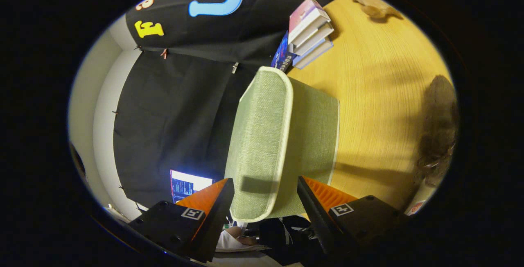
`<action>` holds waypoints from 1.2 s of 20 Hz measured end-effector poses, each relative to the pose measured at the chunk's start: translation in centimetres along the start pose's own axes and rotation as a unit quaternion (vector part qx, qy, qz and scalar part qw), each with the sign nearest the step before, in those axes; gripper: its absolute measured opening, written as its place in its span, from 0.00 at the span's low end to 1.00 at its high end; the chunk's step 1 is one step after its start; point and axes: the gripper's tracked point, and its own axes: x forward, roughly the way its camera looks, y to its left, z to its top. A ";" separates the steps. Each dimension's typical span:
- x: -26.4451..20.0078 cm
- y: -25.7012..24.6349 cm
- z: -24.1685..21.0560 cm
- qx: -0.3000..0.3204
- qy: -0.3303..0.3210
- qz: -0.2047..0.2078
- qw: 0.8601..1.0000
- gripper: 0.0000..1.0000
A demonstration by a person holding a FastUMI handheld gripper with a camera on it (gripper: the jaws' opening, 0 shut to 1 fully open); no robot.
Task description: Open the storage box then place both shoes into the box .Put the left shoe in first, then the right shoe, with the right side of both shoes facing outward in a uniform manner.
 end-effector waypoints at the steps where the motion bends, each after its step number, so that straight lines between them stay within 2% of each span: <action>1: 0.3 0.2 -0.3 0.015 0.006 0.017 1.000 0.96; 4: 1.0 1.2 -0.6 0.059 0.016 0.072 0.996 0.95; 7: 1.2 1.2 -0.1 0.095 0.011 0.109 0.989 0.89; 8: 1.2 1.4 0.0 0.100 0.010 0.122 0.987 0.71; 9: 1.1 1.5 0.0 0.093 0.004 0.127 0.987 0.71; 12: 0.0 2.4 1.8 0.106 -0.030 0.147 0.983 0.11; 13: -0.1 2.3 2.4 0.094 -0.042 0.138 0.985 0.05; 17: -1.0 4.8 2.5 0.048 -0.056 0.112 0.991 0.05; 24: -0.2 12.6 3.2 -0.010 -0.062 0.113 0.992 0.05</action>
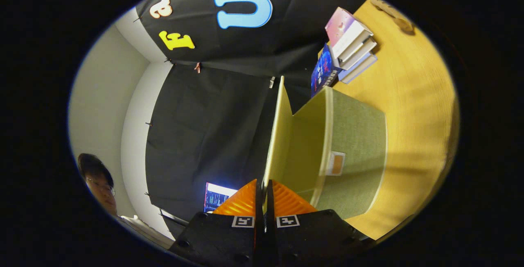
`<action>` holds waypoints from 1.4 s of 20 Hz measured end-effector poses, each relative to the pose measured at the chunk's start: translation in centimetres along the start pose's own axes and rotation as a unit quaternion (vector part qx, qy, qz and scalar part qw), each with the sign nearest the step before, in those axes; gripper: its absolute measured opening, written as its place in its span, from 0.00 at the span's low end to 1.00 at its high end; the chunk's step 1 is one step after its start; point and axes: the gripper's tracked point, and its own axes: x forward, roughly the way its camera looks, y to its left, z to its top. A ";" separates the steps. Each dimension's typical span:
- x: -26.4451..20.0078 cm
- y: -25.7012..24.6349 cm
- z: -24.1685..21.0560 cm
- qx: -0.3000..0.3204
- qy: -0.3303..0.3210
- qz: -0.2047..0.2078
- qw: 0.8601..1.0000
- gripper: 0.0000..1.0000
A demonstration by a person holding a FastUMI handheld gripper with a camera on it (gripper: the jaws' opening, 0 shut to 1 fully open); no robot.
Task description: Open the storage box then place both shoes into the box .Put the left shoe in first, then the right shoe, with the right side of both shoes facing outward in a uniform manner.
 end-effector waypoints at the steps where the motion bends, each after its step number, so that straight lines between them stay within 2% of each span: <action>1: 0.7 0.9 0.2 -0.005 -0.001 0.002 1.000 0.05; 4: 3.0 3.2 0.4 -0.014 -0.004 0.003 1.000 0.05; 12: 12.1 9.6 -1.0 -0.017 0.015 0.037 0.999 0.05; 17: 17.5 10.7 -2.9 -0.022 0.040 0.039 0.998 0.05; 21: 20.4 10.3 -4.1 -0.014 0.052 0.024 0.998 0.06; 24: 22.1 9.5 -5.1 -0.014 0.062 0.009 0.998 0.10; 26: 22.2 9.6 -5.5 -0.017 0.062 0.009 0.998 0.21; 28: 22.4 9.1 -5.0 -0.031 0.051 -0.001 0.998 0.41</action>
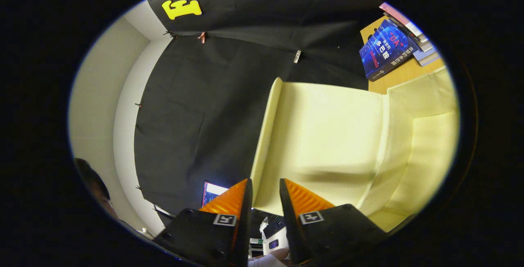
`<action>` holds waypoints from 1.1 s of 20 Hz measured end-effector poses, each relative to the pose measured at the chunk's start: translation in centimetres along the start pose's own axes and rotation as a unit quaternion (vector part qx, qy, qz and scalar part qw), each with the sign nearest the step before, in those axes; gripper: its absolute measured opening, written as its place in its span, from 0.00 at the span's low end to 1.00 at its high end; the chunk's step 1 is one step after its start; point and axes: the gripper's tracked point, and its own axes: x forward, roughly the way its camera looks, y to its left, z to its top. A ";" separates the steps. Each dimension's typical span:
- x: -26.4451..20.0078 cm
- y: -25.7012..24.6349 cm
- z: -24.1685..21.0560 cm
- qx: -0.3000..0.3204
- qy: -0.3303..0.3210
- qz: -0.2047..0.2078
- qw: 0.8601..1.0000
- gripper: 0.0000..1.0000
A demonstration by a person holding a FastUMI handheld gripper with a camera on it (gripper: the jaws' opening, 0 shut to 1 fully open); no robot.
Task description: Open the storage box then place both shoes into the box .Put the left shoe in first, then the right shoe, with the right side of both shoes facing outward in a uniform manner.
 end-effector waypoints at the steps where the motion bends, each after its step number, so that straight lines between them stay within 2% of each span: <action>1: -0.2 -0.4 0.3 -0.006 -0.006 -0.004 1.000 0.55; 2: -0.2 -0.4 0.4 -0.010 -0.011 -0.007 1.000 0.70; 5: -1.8 -1.1 1.7 -0.037 -0.038 -0.030 0.998 0.95; 8: -4.2 -2.1 3.0 -0.079 -0.067 -0.072 0.992 0.97; 11: -7.6 -2.8 4.0 -0.136 -0.087 -0.124 0.979 0.97; 16: -15.7 -5.0 5.1 -0.234 -0.101 -0.243 0.936 0.97; 22: -26.3 -9.4 4.9 -0.255 -0.100 -0.353 0.895 0.97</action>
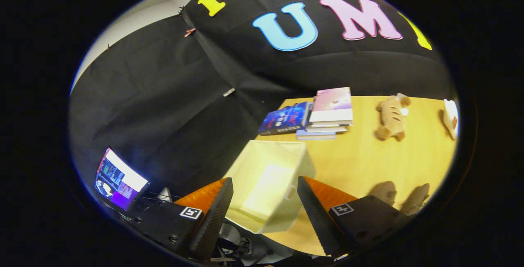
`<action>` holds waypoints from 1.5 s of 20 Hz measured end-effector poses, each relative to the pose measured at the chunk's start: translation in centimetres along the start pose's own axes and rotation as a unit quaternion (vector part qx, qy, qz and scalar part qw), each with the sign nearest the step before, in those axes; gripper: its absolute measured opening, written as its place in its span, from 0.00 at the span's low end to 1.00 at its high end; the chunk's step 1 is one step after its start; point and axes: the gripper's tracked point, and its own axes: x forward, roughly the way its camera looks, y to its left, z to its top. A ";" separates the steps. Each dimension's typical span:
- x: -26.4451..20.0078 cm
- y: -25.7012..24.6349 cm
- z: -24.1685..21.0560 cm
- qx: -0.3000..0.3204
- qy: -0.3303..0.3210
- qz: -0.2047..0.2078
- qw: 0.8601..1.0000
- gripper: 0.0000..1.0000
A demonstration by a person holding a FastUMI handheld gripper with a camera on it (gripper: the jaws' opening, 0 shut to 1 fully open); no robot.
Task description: Open the storage box then place both shoes into the box .Put the left shoe in first, then the right shoe, with the right side of both shoes facing outward in a uniform manner.
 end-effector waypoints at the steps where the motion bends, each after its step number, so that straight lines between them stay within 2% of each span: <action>1: -0.7 -2.0 -0.8 -0.008 0.007 -0.026 1.000 0.97; 4: -3.5 -7.1 -3.6 -0.029 0.031 -0.094 0.995 0.97; 10: -7.0 -15.4 -9.5 -0.068 0.091 -0.191 0.975 0.98; 18: -4.1 -22.4 -14.8 -0.051 0.152 -0.236 0.958 0.97; 21: -2.8 -24.7 -16.2 -0.042 0.169 -0.254 0.951 0.92; 23: -2.1 -25.9 -17.4 -0.034 0.180 -0.264 0.947 0.81; 27: -1.1 -26.3 -18.9 -0.004 0.197 -0.268 0.943 0.45; 29: -1.5 -27.1 -18.6 0.008 0.194 -0.283 0.939 0.17; 30: -1.5 -26.8 -18.5 0.020 0.192 -0.283 0.940 0.07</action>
